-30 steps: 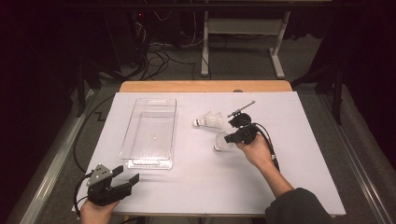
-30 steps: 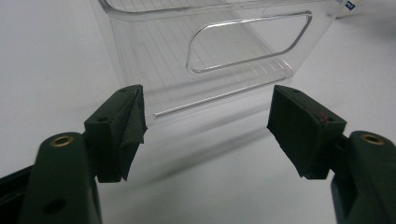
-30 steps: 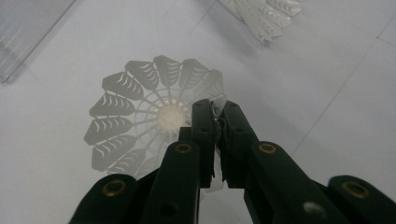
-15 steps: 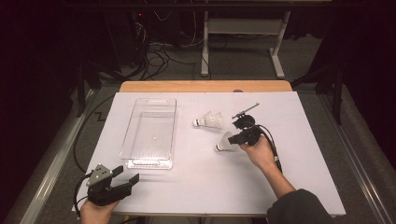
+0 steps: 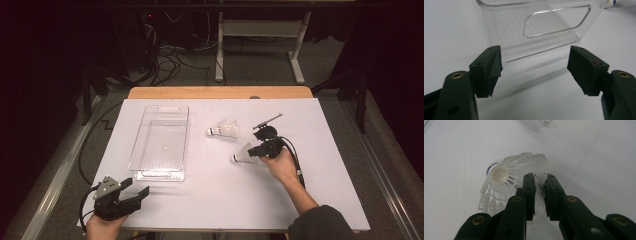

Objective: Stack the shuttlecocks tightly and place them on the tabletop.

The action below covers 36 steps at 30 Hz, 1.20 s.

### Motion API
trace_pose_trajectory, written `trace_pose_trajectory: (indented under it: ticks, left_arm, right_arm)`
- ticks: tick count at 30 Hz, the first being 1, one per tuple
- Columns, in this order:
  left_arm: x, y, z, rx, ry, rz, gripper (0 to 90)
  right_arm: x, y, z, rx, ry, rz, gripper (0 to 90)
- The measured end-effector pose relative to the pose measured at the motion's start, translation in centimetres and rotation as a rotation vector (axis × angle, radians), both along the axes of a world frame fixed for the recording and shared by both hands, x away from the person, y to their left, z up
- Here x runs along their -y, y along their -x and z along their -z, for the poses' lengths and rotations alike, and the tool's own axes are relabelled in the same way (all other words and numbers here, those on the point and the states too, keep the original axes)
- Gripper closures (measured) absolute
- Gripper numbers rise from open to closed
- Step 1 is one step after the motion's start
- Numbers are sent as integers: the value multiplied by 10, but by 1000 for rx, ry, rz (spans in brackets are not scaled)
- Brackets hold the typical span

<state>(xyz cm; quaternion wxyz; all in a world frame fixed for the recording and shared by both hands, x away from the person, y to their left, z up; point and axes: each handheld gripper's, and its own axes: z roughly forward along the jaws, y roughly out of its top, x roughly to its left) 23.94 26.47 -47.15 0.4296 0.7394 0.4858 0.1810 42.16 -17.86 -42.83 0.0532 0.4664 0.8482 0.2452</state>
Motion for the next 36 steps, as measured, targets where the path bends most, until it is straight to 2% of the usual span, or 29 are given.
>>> trace_pose_trajectory:
  ticks: [20,36]
  left_arm:
    - [0,0,0,0,-1,1,288]
    - [1,0,1,-2,-3,1,288]
  right_arm:
    - [10,1,9,0,-19,26,738]
    - [15,1,15,-8,-16,46,691]
